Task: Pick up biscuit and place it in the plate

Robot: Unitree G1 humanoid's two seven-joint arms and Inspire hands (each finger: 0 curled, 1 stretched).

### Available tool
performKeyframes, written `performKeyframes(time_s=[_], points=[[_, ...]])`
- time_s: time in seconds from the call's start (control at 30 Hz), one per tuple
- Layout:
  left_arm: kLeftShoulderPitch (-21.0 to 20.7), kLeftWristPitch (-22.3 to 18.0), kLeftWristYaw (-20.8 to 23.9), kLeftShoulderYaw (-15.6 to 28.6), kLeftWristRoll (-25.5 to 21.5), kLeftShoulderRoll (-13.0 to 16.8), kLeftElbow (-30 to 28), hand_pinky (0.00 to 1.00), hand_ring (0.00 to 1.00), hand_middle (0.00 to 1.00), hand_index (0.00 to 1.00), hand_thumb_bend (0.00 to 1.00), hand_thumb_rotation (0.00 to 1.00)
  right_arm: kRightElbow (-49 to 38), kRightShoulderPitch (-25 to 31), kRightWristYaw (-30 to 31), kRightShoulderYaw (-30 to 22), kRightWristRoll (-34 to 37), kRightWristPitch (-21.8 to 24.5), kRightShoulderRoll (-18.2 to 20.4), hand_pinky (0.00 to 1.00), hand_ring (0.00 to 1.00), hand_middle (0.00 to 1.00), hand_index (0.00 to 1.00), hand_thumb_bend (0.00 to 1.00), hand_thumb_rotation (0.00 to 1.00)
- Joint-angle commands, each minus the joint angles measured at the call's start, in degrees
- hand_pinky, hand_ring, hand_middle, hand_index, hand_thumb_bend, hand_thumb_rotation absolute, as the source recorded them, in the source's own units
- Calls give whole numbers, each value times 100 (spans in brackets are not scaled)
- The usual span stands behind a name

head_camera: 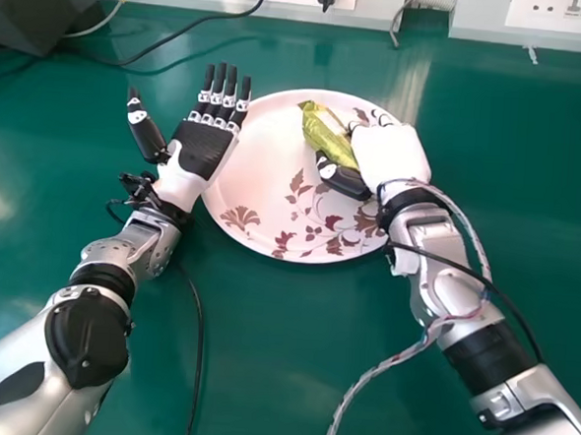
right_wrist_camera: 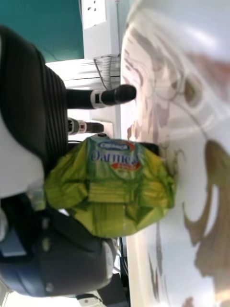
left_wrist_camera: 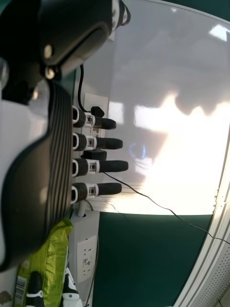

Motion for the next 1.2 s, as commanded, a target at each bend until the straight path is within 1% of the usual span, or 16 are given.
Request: performKeyframes(time_s=[0.0,0.07,0.17,0.27,0.33,0.4,0.47,0.57,0.67,0.8,0.9,1.07,1.17], points=[[82,-106,-63,-52,69,-21,11,88,87,93,95,98,36,325,388,401,170,300,-125,25,16,23,31,49,29,0],[92,-253,-159,-93,114,-51,-8,88,87,93,95,98,36,313,397,417,175,363,-125,10,17,24,32,49,34,0],[104,-324,-218,-94,121,-71,6,89,87,93,95,98,36,263,406,425,197,422,-99,-13,20,26,36,50,42,0],[121,-453,-235,-148,177,-99,-7,89,88,94,95,98,36,243,403,415,217,445,-75,-13,23,30,46,51,55,0],[135,-426,-363,-182,208,-89,4,89,87,93,95,98,36,245,412,352,203,479,-107,-6,26,33,50,52,56,0],[152,-396,-513,-225,236,-77,13,89,87,93,95,98,36,205,420,342,199,500,-102,0,29,36,53,55,55,1],[164,-395,-586,-246,249,-70,23,90,88,94,95,98,36,174,419,352,197,521,-88,18,31,38,55,57,57,6],[175,-396,-672,-250,282,-66,26,90,88,94,95,98,37,181,395,320,223,513,-103,35,32,39,56,58,56,14],[182,-355,-655,-222,262,-62,35,90,88,94,95,97,37,195,367,266,226,521,-115,81,32,40,56,59,56,20],[194,-327,-653,-219,255,-61,24,90,89,94,96,97,37,233,297,255,242,530,-93,172,32,40,57,58,61,20],[213,-325,-777,-240,266,-59,8,90,89,94,97,97,38,290,222,267,259,542,-79,246,33,41,58,58,63,22],[238,-321,-948,-258,274,-58,-18,90,89,95,97,96,38,317,130,256,278,569,-22,364,33,41,63,59,67,37],[241,-284,-1033,-268,279,-49,-20,90,89,94,97,96,36,307,112,192,239,630,-13,426,34,42,66,60,70,42]])
